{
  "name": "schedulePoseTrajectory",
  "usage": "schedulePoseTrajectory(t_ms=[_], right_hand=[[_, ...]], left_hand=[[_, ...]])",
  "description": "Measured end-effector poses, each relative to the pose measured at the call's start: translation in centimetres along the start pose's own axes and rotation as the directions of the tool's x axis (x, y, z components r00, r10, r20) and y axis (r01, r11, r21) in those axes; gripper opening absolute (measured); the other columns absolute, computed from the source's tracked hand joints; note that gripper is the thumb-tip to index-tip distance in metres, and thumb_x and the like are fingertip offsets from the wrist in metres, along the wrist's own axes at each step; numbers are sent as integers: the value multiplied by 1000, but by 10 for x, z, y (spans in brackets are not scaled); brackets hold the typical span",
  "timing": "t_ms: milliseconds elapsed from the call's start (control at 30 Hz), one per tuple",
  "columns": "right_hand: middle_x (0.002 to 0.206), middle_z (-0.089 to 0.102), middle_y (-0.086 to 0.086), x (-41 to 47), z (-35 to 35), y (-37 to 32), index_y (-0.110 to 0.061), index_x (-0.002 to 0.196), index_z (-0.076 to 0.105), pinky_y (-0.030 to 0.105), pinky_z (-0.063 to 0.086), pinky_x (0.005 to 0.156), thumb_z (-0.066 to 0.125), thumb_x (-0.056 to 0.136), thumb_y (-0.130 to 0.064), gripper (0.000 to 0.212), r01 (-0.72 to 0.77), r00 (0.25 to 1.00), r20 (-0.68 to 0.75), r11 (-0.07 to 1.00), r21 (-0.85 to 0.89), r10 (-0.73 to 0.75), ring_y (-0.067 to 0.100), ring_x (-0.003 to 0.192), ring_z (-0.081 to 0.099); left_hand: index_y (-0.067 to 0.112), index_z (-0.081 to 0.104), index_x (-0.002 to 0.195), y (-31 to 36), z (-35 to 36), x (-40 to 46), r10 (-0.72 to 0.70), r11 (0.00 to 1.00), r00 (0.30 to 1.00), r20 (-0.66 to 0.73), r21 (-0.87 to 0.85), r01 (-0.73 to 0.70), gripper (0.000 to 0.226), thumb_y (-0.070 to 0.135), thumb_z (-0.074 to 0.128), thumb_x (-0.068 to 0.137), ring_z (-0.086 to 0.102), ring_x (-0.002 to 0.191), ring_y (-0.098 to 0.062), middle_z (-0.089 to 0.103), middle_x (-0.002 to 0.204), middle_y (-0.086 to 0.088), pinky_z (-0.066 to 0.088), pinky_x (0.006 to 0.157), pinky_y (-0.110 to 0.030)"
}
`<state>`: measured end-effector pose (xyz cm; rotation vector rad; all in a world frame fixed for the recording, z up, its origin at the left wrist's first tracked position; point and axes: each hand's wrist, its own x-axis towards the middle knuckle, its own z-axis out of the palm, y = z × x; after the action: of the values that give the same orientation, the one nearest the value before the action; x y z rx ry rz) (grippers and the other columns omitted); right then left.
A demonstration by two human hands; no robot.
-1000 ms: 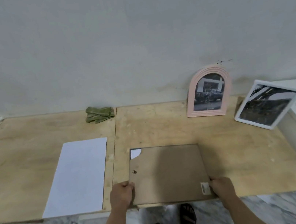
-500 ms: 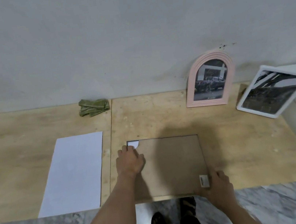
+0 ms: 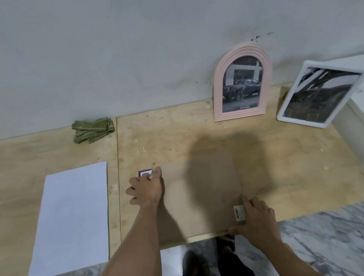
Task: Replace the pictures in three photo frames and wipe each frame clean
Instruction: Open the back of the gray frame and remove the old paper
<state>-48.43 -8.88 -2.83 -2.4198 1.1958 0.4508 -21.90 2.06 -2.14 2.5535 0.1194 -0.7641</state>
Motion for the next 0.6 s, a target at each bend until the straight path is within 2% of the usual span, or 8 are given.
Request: schedulePoseTrajectory(t_ms=[133,200,333,433,467,533,600], right_hand=[[137,34,1,-6,-2,-4,-18,150,15,36,32,102,64,68,-68,108,-25,1000,0,999,22,25,24,127,34],[137,29,2,-11,-2,-6,-21,149,14,38,30,102,70,67,-62,107,-59,998,19,995,84,58,26,127,31],[138,24,1,-10,-7,-16,-28,146,21,40,27,104,75,70,-37,93,-121,992,70,954,275,106,27,127,27],[143,31,4,-5,-16,-24,-24,149,18,43,27,106,60,83,-15,79,-164,986,20,928,334,167,29,129,31],[142,33,3,-3,-20,-25,-23,149,18,44,28,105,60,84,-14,77,-166,983,-11,921,351,181,28,128,33],[140,38,2,2,-23,-23,-22,146,24,45,30,104,65,83,-22,75,-175,981,-16,911,374,195,29,128,36],[134,48,4,6,-26,-17,-20,140,39,45,35,104,62,86,-33,60,-205,974,5,866,455,228,29,123,44]], left_hand=[[10,64,112,-6,-7,-6,53,991,998,-34,-123,-57,50,54,52,93,31,131,-33,38,138,-10,26,107,-51],[10,67,107,-6,-11,-9,79,993,994,-76,-86,-86,48,54,55,92,33,131,-33,42,135,-9,27,108,-52],[9,71,109,-2,-18,-7,133,989,986,-99,-57,-139,48,52,58,90,40,132,-34,47,137,-9,24,112,-53],[11,73,109,-5,-21,-14,111,986,991,-74,-118,-119,48,53,58,90,41,131,-36,49,138,-9,29,111,-52],[12,74,101,-5,-23,-16,108,978,992,-71,-171,-119,45,53,60,89,41,130,-38,50,136,-10,31,110,-52],[18,66,70,-8,-26,-13,85,935,995,-47,-340,-96,36,52,66,81,44,123,-42,58,123,-14,35,107,-55],[19,53,51,-11,-31,-14,83,901,997,-9,-427,-78,43,55,68,71,47,116,-48,63,108,-23,40,102,-60]])
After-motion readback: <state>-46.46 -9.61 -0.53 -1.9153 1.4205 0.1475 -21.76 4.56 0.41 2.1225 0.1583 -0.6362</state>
